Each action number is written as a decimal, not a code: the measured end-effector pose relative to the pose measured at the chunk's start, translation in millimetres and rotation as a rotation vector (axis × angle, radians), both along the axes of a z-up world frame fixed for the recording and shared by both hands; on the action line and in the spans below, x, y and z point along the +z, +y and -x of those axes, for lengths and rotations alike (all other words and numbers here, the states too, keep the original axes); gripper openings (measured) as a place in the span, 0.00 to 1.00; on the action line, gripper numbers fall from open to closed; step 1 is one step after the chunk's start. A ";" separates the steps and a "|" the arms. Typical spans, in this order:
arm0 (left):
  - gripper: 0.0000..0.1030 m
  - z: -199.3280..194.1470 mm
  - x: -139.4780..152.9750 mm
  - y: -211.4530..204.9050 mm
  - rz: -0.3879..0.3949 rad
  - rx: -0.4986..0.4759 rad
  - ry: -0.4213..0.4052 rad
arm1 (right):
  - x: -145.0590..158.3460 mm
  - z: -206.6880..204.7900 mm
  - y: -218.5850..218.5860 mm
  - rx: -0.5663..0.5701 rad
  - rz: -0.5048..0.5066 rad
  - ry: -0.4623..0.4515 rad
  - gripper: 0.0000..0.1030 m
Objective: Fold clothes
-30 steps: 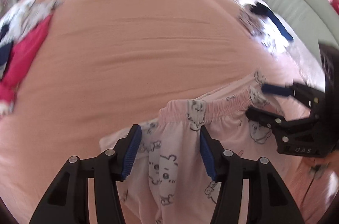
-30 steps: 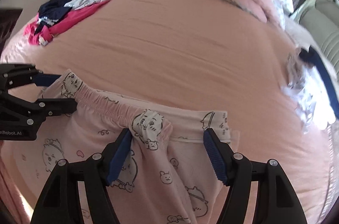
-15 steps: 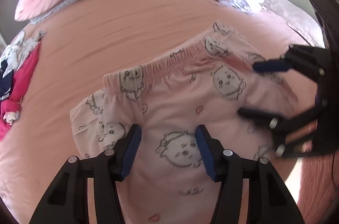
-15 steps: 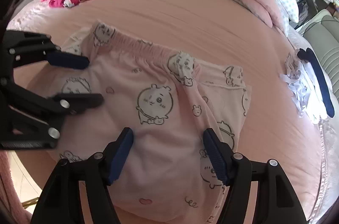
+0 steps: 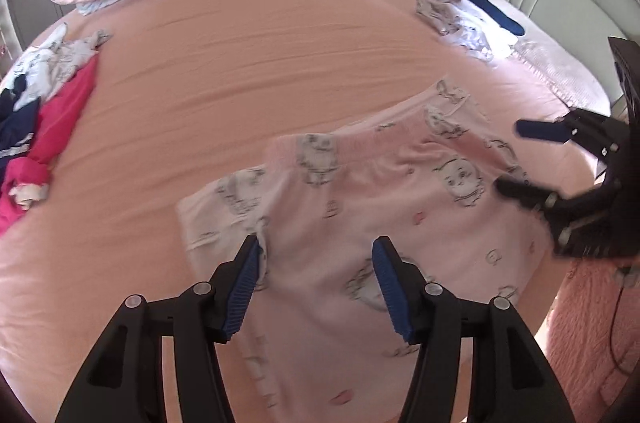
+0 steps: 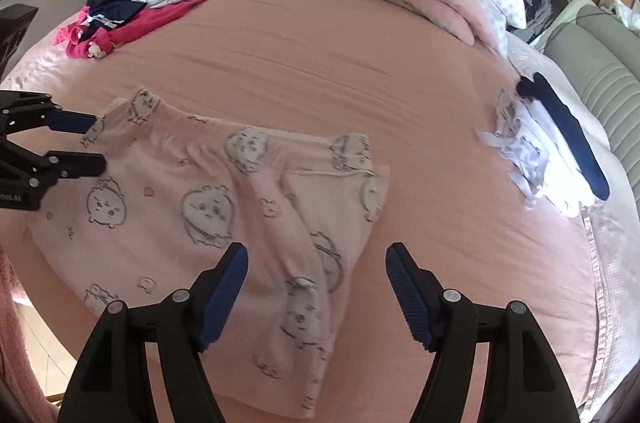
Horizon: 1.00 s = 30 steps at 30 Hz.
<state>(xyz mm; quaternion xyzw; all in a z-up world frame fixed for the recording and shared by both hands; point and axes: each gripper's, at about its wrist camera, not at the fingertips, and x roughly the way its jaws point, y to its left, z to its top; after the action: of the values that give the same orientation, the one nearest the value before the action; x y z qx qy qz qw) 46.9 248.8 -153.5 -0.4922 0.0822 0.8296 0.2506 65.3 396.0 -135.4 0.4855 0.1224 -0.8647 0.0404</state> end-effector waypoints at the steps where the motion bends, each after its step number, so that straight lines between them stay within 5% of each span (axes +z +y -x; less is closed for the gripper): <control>1: 0.53 1.6 -5.5 4.1 0.036 -0.008 0.001 | -3.7 -0.2 -10.0 0.028 0.003 -0.008 0.68; 4: 0.55 2.8 -5.5 4.2 0.088 -0.042 0.011 | -22.8 -2.8 -24.2 0.057 -0.054 -0.065 0.68; 8: 0.64 5.5 2.2 -15.2 0.192 0.011 0.012 | -25.1 -16.7 8.6 0.017 -0.069 -0.077 0.71; 12: 0.63 -2.5 14.7 -17.1 0.041 0.147 -0.032 | -11.3 -25.7 45.6 -0.102 -0.002 -0.078 0.73; 14: 0.63 -19.0 18.3 -0.3 -0.051 0.115 -0.033 | -2.6 -28.2 42.5 -0.151 0.080 -0.063 0.73; 16: 0.63 -32.1 15.1 12.3 -0.018 0.076 -0.016 | 0.1 -30.6 16.9 -0.109 0.121 -0.046 0.73; 19: 0.63 -47.4 7.8 21.8 0.063 0.036 0.001 | -8.4 -31.9 -18.0 -0.014 0.055 -0.053 0.73; 24: 0.65 -60.2 0.0 13.3 0.168 0.064 0.017 | -28.7 -53.1 -8.3 0.016 -0.030 -0.068 0.73; 30: 0.66 -52.8 10.2 -18.7 0.035 0.248 -0.033 | -14.4 -62.3 31.6 -0.140 0.023 -0.073 0.76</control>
<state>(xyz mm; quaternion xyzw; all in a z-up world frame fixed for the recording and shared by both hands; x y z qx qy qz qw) 99.6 230.1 -143.3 -0.5164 0.0311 0.8445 0.1386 127.6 427.6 -149.9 0.5235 0.0767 -0.8485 -0.0104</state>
